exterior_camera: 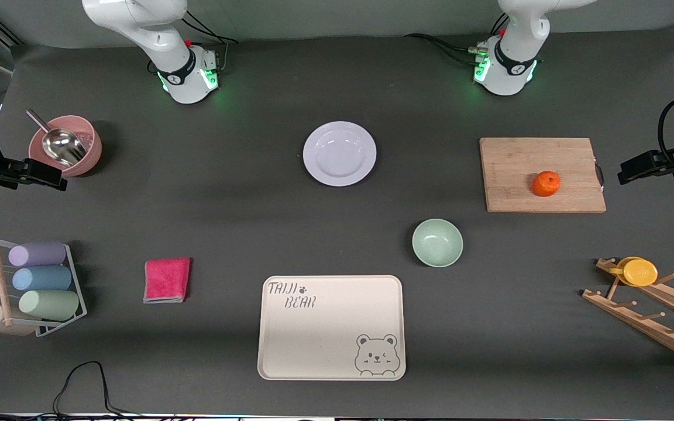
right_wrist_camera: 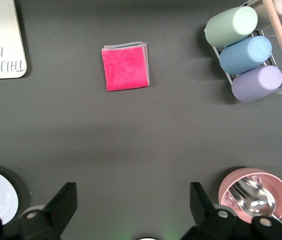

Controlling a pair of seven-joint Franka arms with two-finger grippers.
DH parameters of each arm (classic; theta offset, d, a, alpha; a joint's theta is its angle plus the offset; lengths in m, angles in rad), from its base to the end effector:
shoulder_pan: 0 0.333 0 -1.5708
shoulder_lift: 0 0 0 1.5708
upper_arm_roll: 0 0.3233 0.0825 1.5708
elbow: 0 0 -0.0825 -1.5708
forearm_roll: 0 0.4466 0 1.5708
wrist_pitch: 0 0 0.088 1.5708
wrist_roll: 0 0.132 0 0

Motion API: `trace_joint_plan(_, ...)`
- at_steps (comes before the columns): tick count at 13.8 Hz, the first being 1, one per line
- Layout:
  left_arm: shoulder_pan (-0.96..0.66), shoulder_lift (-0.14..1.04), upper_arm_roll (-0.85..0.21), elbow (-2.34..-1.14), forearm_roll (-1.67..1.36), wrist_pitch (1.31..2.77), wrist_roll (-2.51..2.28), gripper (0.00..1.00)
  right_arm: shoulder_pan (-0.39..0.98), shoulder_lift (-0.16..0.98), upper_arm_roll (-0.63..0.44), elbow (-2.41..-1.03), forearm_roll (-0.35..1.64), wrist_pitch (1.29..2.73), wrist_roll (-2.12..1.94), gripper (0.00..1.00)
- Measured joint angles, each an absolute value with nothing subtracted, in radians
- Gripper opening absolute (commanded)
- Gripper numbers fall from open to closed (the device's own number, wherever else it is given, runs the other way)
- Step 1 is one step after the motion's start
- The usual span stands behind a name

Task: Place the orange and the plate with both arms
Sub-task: 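Move the left gripper toward the orange while the right gripper reaches the plate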

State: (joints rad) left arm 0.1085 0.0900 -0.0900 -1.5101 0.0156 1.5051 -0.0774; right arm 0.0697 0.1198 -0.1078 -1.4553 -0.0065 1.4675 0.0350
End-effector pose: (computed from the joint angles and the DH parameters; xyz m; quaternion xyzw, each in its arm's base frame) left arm 0.6349 0.0161 0.5774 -0.9977 -0.0480 0.0472 0.0052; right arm 0.6403 -0.0216 0.5844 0.9979 -0.0366 -0.0534 0.0096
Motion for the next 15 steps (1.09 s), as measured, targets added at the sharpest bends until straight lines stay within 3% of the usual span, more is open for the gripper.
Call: trace_joint_plan(15, 0.108, 0.086, -0.070, -1.507, 0.018, 1.437, -0.077, 1.00, 0.074, 0.119, -0.101, -1.455, -0.007, 1.452, 0.035, 1.00)
